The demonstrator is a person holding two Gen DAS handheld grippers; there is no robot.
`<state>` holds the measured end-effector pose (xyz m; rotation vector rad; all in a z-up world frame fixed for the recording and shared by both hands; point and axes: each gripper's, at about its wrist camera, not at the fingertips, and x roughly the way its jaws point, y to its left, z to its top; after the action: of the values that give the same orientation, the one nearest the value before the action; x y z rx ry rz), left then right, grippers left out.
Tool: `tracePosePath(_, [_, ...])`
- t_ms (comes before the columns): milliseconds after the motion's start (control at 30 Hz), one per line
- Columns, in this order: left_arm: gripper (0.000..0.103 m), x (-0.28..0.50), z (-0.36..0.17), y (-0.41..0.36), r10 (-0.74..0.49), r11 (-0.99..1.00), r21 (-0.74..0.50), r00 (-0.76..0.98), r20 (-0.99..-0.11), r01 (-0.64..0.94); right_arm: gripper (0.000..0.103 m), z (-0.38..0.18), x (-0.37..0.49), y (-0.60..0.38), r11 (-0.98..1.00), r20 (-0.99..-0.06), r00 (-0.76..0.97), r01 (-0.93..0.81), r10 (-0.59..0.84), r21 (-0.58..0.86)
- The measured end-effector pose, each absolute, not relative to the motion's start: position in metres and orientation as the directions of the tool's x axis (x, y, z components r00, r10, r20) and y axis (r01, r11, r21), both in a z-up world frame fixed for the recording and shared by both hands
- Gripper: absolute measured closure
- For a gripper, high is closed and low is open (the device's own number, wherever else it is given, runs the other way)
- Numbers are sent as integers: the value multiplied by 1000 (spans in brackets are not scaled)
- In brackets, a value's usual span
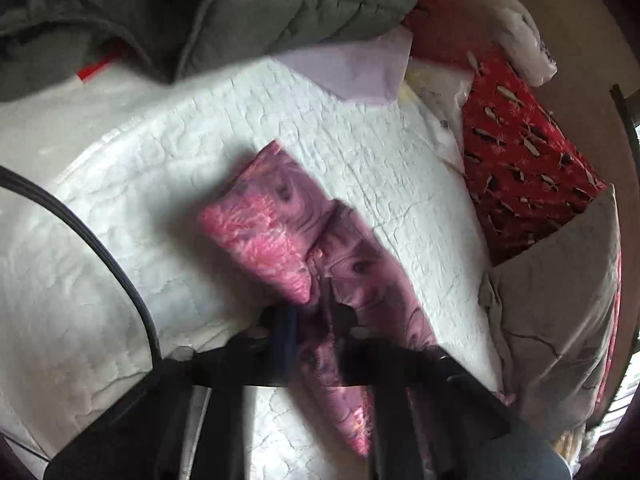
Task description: Fold small clothes
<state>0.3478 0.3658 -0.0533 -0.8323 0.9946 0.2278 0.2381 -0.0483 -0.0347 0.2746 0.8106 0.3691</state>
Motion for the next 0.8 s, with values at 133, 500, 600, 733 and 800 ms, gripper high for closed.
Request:
tracePosePath(133, [96,327,-40,385,-125,653,-524,604,-787,-547,75,-34,237,-51,894,-643,630,-214,435,395])
tracePosePath(500, [61,288,-63,437,-269,493,-692,664,-698,-527,75,-35,239,-55,881,-630,629,-217,456,421])
tracePosePath(600, [53,289,-70,440,-291,439,-732,688,-664,-521,75,-36,240,-55,878,-627,628,-218,460,427])
tracePosePath(733, [97,298,-61,435,-244,495,-687,673,-698,-532,75,-37,240,-55,877,-628,625,-217,463,429])
tracePosePath(800, [97,296,-48,429,-223,529,-679,689,-690,-509,75,-36,241,-55,878,-634,621,-215,461,428])
